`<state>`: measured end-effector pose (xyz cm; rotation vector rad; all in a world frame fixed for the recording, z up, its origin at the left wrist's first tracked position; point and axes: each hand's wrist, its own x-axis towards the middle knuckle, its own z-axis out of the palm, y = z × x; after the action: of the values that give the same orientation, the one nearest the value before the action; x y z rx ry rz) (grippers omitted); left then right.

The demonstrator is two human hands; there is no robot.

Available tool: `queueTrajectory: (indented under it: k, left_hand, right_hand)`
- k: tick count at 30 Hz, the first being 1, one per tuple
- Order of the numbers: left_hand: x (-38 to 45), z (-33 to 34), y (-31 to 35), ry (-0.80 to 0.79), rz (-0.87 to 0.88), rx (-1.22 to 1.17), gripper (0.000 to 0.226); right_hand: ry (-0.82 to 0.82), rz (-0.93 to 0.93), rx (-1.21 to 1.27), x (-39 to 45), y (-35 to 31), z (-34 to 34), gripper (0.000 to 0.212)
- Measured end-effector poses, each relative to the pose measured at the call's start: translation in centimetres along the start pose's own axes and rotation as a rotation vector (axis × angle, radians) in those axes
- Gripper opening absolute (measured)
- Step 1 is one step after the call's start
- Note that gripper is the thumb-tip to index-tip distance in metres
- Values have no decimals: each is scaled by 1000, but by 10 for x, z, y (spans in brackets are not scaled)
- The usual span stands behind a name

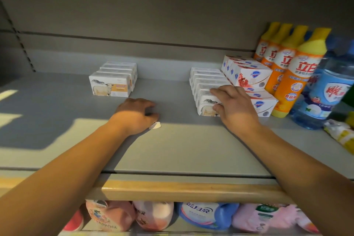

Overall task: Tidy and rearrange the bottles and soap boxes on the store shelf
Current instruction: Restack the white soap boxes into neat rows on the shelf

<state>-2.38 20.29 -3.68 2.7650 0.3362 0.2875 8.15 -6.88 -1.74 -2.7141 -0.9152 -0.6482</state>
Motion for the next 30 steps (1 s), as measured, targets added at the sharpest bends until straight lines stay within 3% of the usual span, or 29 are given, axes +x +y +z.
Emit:
queueTrajectory:
  k: [10,14,17,22,27,30]
  left_hand:
    - [-4,0,2,15,28,-18,54]
    - [-4,-6,-4,42,-53,-287,30]
    - [-4,-16,-17,215,-117,-522,13]
    - [-7,-34,-37,465,-290,-835,13]
    - [-5,-41,-50,596,-406,-1096,12]
    - [-5,-42,-56,629,-470,-1131,13]
  right_hand:
    - [-29,22,-14,0,-3,-6,51]
    - [-49,65,-29,12,-20,-22,48]
    - [16,7,124,24,-54,-26,41]
    - [-27,-159,360,55,-130,-1,38]
    - [-65,-196,418,96,-181,39,45]
    - [-83,-187,395,116,-200,59,59]
